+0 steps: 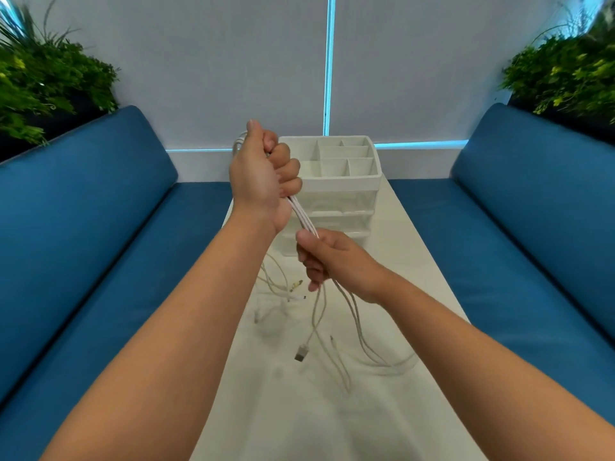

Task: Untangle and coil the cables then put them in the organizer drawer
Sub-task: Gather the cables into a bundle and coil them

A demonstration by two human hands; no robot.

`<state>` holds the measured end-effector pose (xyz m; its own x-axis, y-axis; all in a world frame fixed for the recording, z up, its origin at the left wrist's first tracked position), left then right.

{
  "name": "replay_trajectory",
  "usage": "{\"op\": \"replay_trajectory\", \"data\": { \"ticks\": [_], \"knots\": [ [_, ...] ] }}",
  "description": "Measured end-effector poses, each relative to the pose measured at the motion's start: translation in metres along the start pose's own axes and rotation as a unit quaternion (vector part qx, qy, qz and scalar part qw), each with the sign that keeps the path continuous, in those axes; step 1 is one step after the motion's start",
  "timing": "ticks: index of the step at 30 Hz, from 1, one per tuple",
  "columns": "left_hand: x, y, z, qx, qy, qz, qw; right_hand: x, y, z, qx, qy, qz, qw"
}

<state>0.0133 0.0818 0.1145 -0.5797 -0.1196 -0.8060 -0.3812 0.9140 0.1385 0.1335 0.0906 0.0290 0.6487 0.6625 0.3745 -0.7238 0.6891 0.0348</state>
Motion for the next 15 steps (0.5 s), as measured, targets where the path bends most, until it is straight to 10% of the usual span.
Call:
{"op": "replay_trajectory", "data": {
  "ticks": [11,15],
  "knots": [
    [0.021,0.012,-0.02,-0.043,0.022,-0.044,0.998,0.004,-0.043,-0.066,-0.085,-0.101,0.06,0.989],
    [0.021,0.01,-0.009,-0.046,0.054,-0.041,0.997,0.007,-0.041,-0.081,-0.121,-0.222,-0.047,0.966]
  ]
}}
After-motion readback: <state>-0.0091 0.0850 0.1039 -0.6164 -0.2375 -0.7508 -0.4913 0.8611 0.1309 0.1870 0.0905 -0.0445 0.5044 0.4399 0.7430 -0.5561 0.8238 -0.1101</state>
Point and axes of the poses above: each hand's wrist, its own y-axis towards the middle knuckle, its own x-axis out of the back of the hand, z = x × y, the point moved 2 cm from there along y, towards the middle knuckle, and after that the axes turned 15 degrees about -y, right-handed, at the moved point
